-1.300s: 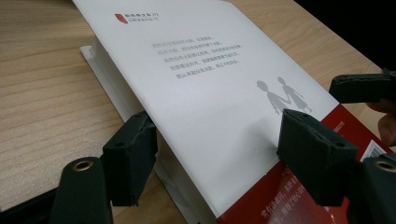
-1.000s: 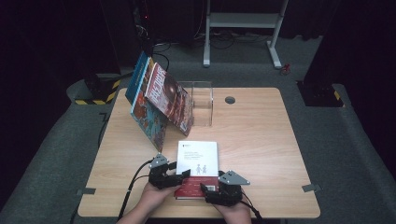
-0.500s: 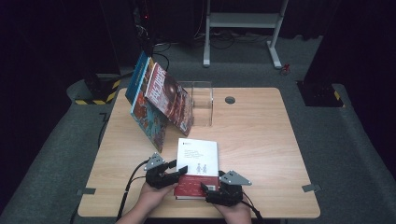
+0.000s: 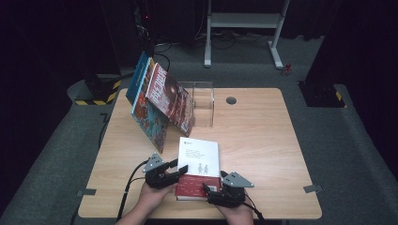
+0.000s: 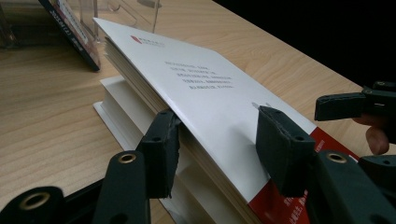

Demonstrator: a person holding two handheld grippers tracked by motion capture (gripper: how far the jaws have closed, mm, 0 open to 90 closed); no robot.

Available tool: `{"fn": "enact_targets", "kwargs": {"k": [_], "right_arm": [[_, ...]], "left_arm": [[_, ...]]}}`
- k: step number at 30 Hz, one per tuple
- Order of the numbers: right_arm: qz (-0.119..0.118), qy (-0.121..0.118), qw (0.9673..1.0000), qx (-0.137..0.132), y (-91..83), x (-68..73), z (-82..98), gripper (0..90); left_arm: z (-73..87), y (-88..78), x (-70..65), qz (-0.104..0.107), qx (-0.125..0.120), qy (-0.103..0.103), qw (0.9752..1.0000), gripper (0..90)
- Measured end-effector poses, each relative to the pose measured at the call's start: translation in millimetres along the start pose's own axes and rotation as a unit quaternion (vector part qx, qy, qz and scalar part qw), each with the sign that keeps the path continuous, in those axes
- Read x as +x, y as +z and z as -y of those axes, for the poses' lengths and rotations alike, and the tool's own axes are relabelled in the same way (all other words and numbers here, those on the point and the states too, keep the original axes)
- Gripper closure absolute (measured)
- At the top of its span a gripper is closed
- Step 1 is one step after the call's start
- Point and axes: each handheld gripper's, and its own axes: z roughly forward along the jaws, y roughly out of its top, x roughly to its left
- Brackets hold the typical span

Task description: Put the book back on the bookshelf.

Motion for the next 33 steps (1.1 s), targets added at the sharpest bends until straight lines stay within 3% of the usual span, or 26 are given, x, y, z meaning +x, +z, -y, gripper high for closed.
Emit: {"fn": "enact_targets", "kwargs": {"k": [13, 27, 28, 33], "right_arm": [[0.008, 0.004, 0.9999, -0.008, -2.8, -2.7, 0.2, 17.1], [0.012, 0.002, 0.9999, -0.011, -4.3, -3.0, 0.0, 17.3], [0.012, 0.003, 0.9999, -0.011, -4.4, -2.9, 0.1, 17.3], [0.014, 0.003, 0.9998, -0.013, -4.6, -3.4, -0.1, 17.2]], "left_arm": [[-6.1, -4.5, -9.0, -0.015, -0.011, 0.042, 0.9990, 51.1], [-8.8, -7.0, -15.0, -0.025, -0.015, 0.058, 0.9979, 51.0], [-9.4, -8.2, -17.2, -0.030, -0.016, 0.070, 0.9969, 51.0], [-10.0, -9.1, -19.5, -0.033, -0.019, 0.074, 0.9965, 51.1]]}}
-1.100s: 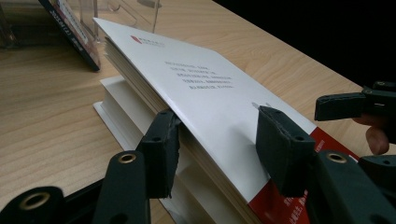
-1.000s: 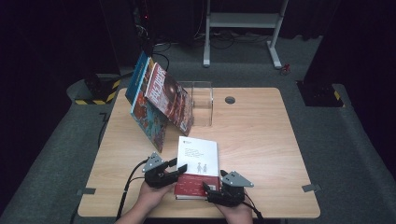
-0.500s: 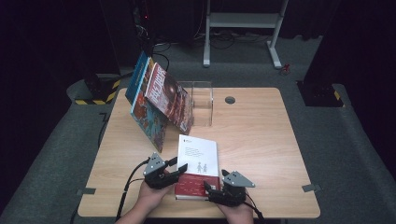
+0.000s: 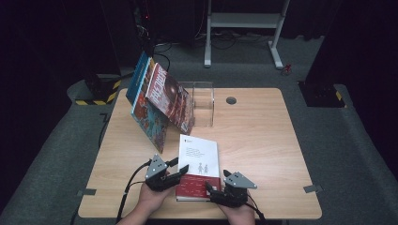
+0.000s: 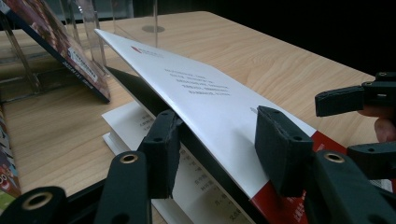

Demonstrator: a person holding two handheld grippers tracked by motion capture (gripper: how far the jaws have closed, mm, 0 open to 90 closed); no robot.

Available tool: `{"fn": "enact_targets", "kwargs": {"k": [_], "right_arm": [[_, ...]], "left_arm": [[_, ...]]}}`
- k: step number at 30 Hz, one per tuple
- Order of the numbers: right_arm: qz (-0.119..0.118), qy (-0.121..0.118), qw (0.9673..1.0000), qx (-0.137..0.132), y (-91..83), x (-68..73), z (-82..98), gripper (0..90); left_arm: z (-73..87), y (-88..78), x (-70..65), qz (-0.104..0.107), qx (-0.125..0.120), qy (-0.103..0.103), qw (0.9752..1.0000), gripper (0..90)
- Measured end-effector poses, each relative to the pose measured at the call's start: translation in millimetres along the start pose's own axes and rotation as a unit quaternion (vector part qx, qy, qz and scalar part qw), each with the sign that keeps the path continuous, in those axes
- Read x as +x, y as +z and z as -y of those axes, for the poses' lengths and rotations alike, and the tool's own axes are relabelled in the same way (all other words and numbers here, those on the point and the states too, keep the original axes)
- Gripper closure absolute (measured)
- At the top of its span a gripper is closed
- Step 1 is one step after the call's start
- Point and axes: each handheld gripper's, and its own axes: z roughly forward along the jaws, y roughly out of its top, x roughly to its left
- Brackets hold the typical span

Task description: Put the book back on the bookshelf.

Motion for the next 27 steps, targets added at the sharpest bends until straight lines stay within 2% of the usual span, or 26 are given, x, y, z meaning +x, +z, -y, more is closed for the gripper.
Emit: {"fn": "enact_targets", "kwargs": {"k": [8, 10, 17, 27], "right_arm": [[0.001, 0.004, 1.0000, -0.001, -0.1, -0.9, -0.4, 16.5], [0.002, 0.004, 1.0000, -0.002, -0.2, -1.2, -0.6, 16.4], [0.006, 0.007, 0.9999, -0.010, -2.1, -3.4, -1.8, 16.3], [0.010, 0.012, 0.9998, -0.015, -4.2, -5.7, -2.7, 16.3]], "left_arm": [[-0.9, -2.0, -3.0, -0.004, -0.006, 0.015, 0.9999, 51.1], [-2.0, -3.6, -6.0, -0.008, -0.010, 0.026, 0.9996, 51.1], [-5.2, -8.5, -13.8, -0.016, -0.022, 0.057, 0.9980, 51.1], [-4.9, -13.7, -21.3, -0.023, -0.039, 0.083, 0.9955, 51.2]]}}
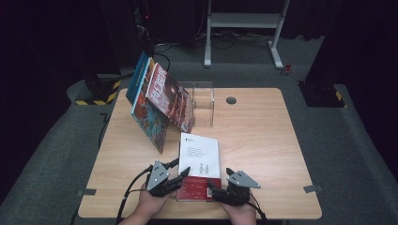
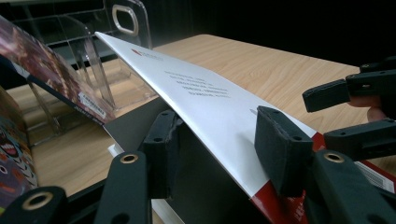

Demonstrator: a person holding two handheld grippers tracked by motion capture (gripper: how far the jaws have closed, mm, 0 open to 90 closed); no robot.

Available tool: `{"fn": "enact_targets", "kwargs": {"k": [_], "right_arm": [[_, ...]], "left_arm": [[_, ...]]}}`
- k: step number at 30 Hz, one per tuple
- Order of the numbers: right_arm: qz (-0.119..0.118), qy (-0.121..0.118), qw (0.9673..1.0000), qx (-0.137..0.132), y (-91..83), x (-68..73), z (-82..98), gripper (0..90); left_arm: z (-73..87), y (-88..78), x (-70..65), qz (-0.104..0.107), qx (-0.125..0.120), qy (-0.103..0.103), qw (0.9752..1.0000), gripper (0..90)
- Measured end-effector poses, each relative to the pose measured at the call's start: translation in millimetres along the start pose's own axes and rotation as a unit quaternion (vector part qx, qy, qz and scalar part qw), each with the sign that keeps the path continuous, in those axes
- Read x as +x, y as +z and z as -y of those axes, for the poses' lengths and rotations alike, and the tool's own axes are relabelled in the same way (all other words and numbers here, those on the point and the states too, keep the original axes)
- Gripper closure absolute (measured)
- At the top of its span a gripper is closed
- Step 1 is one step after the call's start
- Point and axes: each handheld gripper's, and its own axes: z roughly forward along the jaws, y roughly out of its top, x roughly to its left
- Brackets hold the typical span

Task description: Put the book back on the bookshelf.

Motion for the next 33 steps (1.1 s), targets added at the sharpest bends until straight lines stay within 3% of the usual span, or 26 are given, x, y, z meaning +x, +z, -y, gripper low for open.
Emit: {"fn": "enact_targets", "kwargs": {"k": [11, 23, 26, 27, 28, 30, 32, 33], "right_arm": [[-0.004, 0.007, 0.9999, -0.005, -3.4, -2.0, -0.3, 15.9], [-0.056, 0.035, 0.9978, 0.004, 5.6, -6.4, -1.7, 9.5], [-0.064, 0.036, 0.9973, 0.009, 9.2, -4.3, -2.1, 9.0], [-0.063, 0.033, 0.9974, 0.010, 9.9, -3.9, -2.1, 9.1], [-0.063, 0.033, 0.9974, 0.010, 9.9, -3.9, -2.1, 9.1], [-0.060, 0.028, 0.9976, 0.020, 12.8, -1.6, -1.0, 9.1], [-0.055, 0.025, 0.9977, 0.029, 14.7, -0.6, -0.1, 9.4], [-0.053, 0.021, 0.9978, 0.032, 15.5, -0.3, 0.5, 9.5]], "left_arm": [[1.8, -6.7, -7.9, -0.008, -0.023, 0.028, 0.9993, 51.2], [6.8, -7.5, -7.4, -0.010, -0.028, 0.027, 0.9992, 51.2], [8.7, -4.9, -3.5, -0.004, -0.024, 0.010, 0.9997, 51.2], [11.1, -1.9, 1.0, 0.002, -0.019, -0.006, 0.9998, 51.1], [11.1, -1.9, 1.0, 0.002, -0.019, -0.006, 0.9998, 51.1], [16.2, 6.0, 12.6, 0.016, 0.002, -0.051, 0.9985, 51.1], [19.2, 10.4, 18.4, 0.021, 0.021, -0.080, 0.9963, 51.0], [19.2, 10.4, 18.4, 0.021, 0.021, -0.080, 0.9963, 51.0]]}}
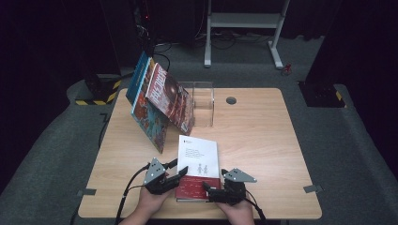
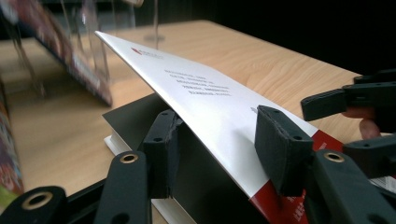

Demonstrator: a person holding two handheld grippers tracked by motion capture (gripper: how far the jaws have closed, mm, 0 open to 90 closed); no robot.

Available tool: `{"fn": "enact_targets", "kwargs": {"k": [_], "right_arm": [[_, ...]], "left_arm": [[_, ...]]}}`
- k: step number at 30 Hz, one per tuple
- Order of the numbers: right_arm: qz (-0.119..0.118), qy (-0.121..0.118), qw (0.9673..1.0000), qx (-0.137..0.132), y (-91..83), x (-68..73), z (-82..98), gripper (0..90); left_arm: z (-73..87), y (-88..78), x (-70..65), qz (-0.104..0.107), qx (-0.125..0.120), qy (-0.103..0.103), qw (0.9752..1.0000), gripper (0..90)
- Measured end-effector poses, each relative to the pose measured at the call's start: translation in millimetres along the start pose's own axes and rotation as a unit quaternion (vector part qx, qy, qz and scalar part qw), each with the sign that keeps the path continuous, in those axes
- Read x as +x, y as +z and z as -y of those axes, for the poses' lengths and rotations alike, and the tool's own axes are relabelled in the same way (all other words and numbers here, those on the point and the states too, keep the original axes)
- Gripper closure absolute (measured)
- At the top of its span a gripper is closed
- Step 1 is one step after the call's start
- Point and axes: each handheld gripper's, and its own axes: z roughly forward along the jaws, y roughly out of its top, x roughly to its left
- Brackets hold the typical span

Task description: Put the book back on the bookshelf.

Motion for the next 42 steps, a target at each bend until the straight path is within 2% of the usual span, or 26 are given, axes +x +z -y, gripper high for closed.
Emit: {"fn": "enact_targets", "kwargs": {"k": [1, 4, 5, 11, 14, 15, 23, 26, 27, 28, 29, 30, 32, 34, 36, 38, 39, 40, 42], "right_arm": [[0.000, 0.000, 1.0000, 0.000, 0.0, 0.0, 0.0, 9.5], [-0.001, 0.002, 1.0000, 0.003, 0.7, 0.3, 0.2, 9.7], [0.001, 0.002, 1.0000, 0.002, 0.6, 0.3, 0.3, 9.8], [0.006, -0.001, 1.0000, 0.000, -0.5, -1.2, 1.1, 10.8], [0.009, 0.001, 1.0000, 0.000, -0.9, -2.6, 1.2, 11.1], [0.010, 0.004, 0.9999, 0.001, -0.4, -4.2, 1.5, 11.2], [0.014, -0.001, 0.9999, 0.004, -0.5, -4.8, 2.0, 12.0], [0.013, 0.001, 0.9999, 0.005, -0.9, -4.9, 2.2, 12.4], [0.014, 0.001, 0.9999, 0.005, -0.9, -5.0, 2.1, 12.6], [0.014, 0.000, 0.9999, 0.005, -1.1, -5.2, 1.9, 13.1], [0.016, 0.000, 0.9999, 0.005, -1.0, -5.0, 1.9, 13.2], [0.015, -0.002, 0.9999, 0.007, -0.8, -5.2, 2.0, 13.2], [0.015, -0.002, 0.9999, 0.008, -0.1, -4.4, 2.1, 13.2], [0.015, -0.003, 0.9998, 0.009, 0.3, -4.1, 2.2, 13.3], [0.014, -0.006, 0.9998, 0.010, 1.4, -2.9, 2.5, 13.3], [0.015, -0.007, 0.9998, 0.011, 1.2, -2.1, 2.9, 13.4], [0.015, -0.006, 0.9998, 0.012, 0.9, -2.1, 2.9, 13.4], [0.015, -0.006, 0.9998, 0.012, 0.9, -2.1, 2.9, 13.4], [0.016, -0.004, 0.9998, 0.010, 0.9, -2.6, 2.9, 13.4]], "left_arm": [[1.5, 0.9, 2.2, 0.003, 0.001, -0.011, 0.9999, 51.0], [2.3, 1.5, 4.3, 0.011, 0.002, -0.017, 0.9998, 51.0], [2.3, 2.9, 6.5, 0.016, 0.006, -0.028, 0.9994, 51.0], [3.8, 4.3, 11.0, 0.028, 0.009, -0.049, 0.9983, 50.8], [3.6, 4.8, 13.8, 0.034, 0.015, -0.056, 0.9977, 50.8], [3.4, 5.1, 16.0, 0.036, 0.023, -0.065, 0.9969, 50.7], [2.7, 5.1, 16.2, 0.027, 0.045, -0.076, 0.9957, 49.6], [1.1, 1.6, 17.2, 0.023, 0.056, -0.072, 0.9956, 47.0], [0.9, -0.6, 14.6, -0.011, 0.058, -0.044, 0.9973, 42.0], [0.7, -3.1, 12.4, -0.035, 0.062, -0.006, 0.9974, 41.1], [0.4, -4.8, 13.0, -0.040, 0.067, 0.004, 0.9970, 40.6], [0.3, -5.7, 16.6, -0.028, 0.072, -0.017, 0.9969, 40.6], [0.9, -5.2, 24.8, 0.000, 0.080, -0.065, 0.9946, 40.7], [1.9, -4.2, 27.2, 0.005, 0.084, -0.073, 0.9938, 41.5], [5.8, 2.8, 33.5, 0.033, 0.115, -0.108, 0.9869, 39.8], [8.8, 6.5, 36.7, 0.045, 0.130, -0.132, 0.9817, 37.6], [8.8, 6.5, 36.7, 0.045, 0.130, -0.132, 0.9817, 36.6], [10.3, 8.8, 38.1, 0.048, 0.141, -0.138, 0.9792, 36.6], [12.5, 13.0, 39.3, 0.062, 0.148, -0.153, 0.9752, 33.7]]}}
